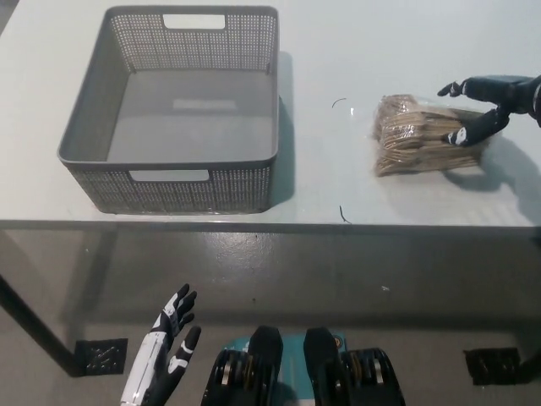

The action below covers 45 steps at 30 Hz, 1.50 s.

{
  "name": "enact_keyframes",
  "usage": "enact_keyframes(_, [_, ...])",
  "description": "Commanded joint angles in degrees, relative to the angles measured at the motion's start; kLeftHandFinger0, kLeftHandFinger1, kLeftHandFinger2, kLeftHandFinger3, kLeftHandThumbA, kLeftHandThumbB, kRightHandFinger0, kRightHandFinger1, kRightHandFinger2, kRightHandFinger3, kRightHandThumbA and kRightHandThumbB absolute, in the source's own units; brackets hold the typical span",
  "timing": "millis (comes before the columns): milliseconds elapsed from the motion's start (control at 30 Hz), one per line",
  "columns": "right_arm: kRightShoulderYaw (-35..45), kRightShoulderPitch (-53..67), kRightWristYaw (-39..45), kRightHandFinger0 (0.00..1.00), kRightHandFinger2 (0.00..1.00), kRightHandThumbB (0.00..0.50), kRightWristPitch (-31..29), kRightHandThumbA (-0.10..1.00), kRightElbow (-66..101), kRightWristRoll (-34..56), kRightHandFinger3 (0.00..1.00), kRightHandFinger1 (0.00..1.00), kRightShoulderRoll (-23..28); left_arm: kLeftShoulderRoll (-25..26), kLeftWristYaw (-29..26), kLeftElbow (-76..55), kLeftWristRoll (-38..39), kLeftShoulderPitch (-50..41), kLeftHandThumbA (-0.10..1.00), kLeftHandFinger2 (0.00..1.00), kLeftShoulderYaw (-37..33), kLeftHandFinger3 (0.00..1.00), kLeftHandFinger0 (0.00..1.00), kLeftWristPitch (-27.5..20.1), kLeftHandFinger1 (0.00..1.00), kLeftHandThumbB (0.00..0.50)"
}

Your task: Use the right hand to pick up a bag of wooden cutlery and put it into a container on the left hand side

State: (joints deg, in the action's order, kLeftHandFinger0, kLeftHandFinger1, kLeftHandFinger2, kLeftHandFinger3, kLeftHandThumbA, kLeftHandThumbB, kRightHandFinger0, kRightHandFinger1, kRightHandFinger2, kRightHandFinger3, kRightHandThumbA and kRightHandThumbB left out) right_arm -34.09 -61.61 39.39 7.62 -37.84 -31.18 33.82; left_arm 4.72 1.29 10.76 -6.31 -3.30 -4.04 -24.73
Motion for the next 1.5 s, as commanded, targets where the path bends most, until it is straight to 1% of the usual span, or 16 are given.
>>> enact_keyframes(0, [-0.5,-4.9,2.8,1.0,1.0,0.5,-2.2,0.61,-0.9,-2.3,1.0,1.0,1.2,0.7,0.3,-1.2,-0.2,0.2,0.84,1.0,-0.5,1.0,1.0,-2.2,1.0,0.226])
enact_keyframes(267, [-1.5,-5.6,2.2,1.0,1.0,0.5,-4.0,0.56,-7.0,-3.3,1.0,1.0,-1.5,1.1,0.8,-1.1,0.5,-0.4,0.82,1.0,-0.9,1.0,1.0,-2.2,1.0,0.249])
enact_keyframes(333, [-1.8,-5.7,1.7,1.0,1.0,0.5,-4.5,0.57,-8.7,-3.7,1.0,1.0,-2.2,1.1,0.9,-1.0,0.5,-0.2,0.82,1.0,-1.2,1.0,1.0,-2.2,1.0,0.251])
enact_keyframes(400, [-2.3,-6.0,1.3,1.0,1.0,0.5,-5.4,0.6,-10.1,-4.4,1.0,1.0,-2.8,1.1,0.8,-1.0,0.2,0.0,0.81,1.0,-1.3,1.0,1.0,-2.2,1.0,0.249])
enact_keyframes(433, [-2.5,-6.2,0.9,1.0,1.0,0.5,-5.8,0.6,-11.1,-4.7,1.0,1.0,-3.3,1.2,0.7,-1.2,0.0,0.0,0.8,1.0,-1.4,1.0,1.0,-2.2,1.0,0.237])
enact_keyframes(600, [-2.8,-7.5,-0.1,1.0,1.0,0.5,-6.1,0.57,-15.4,-5.5,1.0,1.0,-5.5,1.3,0.5,-1.2,-0.3,0.3,0.79,1.0,-1.6,1.0,1.0,-2.2,1.0,0.246])
enact_keyframes(700, [-2.2,-8.4,-1.1,1.0,1.0,0.5,-7.4,0.53,-19.1,-4.8,1.0,1.0,-7.0,1.7,0.6,-1.4,-0.7,0.7,0.78,1.0,-2.0,1.0,1.0,-2.2,1.0,0.231])
enact_keyframes(800, [-2.7,-8.6,-3.4,1.0,1.0,0.5,-10.0,0.58,-21.2,-5.5,1.0,1.0,-8.0,1.8,0.8,-1.4,-0.7,1.1,0.75,1.0,-2.2,1.0,1.0,-2.2,1.0,0.228])
enact_keyframes(900, [-2.7,-8.9,-4.8,1.0,1.0,0.5,-11.0,0.58,-23.4,-5.7,1.0,1.0,-9.4,1.9,0.8,-1.6,-1.0,1.4,0.74,1.0,-2.2,1.0,1.0,-2.2,1.0,0.224])
enact_keyframes(967, [-2.6,-9.4,-5.3,1.0,1.0,0.5,-11.2,0.59,-25.6,-5.5,1.0,1.0,-10.6,1.9,0.7,-1.5,-1.1,1.6,0.74,1.0,-2.3,1.0,1.0,-2.2,1.0,0.228])
enact_keyframes(1000, [-2.5,-9.6,-5.6,1.0,1.0,0.5,-11.9,0.61,-26.9,-5.3,1.0,1.0,-11.2,2.0,0.8,-1.4,-1.0,1.8,0.74,1.0,-2.3,1.0,1.0,-2.2,1.0,0.234])
enact_keyframes(1100, [-2.7,-10.0,-6.9,1.0,1.0,0.5,-12.9,0.6,-29.7,-5.5,1.0,1.0,-12.8,1.9,1.0,-1.5,-1.2,2.3,0.74,1.0,-2.4,1.0,1.0,-2.2,1.0,0.241])
enact_keyframes(1167, [-3.2,-10.3,-7.1,1.0,1.0,0.5,-13.9,0.61,-32.0,-6.0,1.0,1.0,-14.3,2.1,1.3,-1.4,-1.4,2.6,0.75,1.0,-2.6,1.0,1.0,-2.2,1.0,0.245])
enact_keyframes(1233, [-2.7,-10.4,-6.8,1.0,1.0,0.5,-14.3,0.58,-33.8,-5.4,1.0,1.0,-15.3,2.2,1.4,-1.2,-1.3,3.2,0.75,1.0,-2.6,1.0,1.0,-2.2,1.0,0.247])
enact_keyframes(1367, [-2.4,-10.1,-5.6,1.0,1.0,0.5,-15.5,0.61,-35.9,-4.9,1.0,1.0,-16.9,2.2,1.5,-1.1,-1.1,4.2,0.73,1.0,-2.8,1.0,1.0,-2.2,1.0,0.241])
enact_keyframes(1467, [-0.7,-9.6,-2.1,1.0,1.0,0.5,-15.6,0.55,-37.3,-2.7,1.0,1.0,-17.9,2.4,1.5,-1.2,-1.5,4.6,0.73,1.0,-2.9,1.0,1.0,-2.2,1.0,0.241])
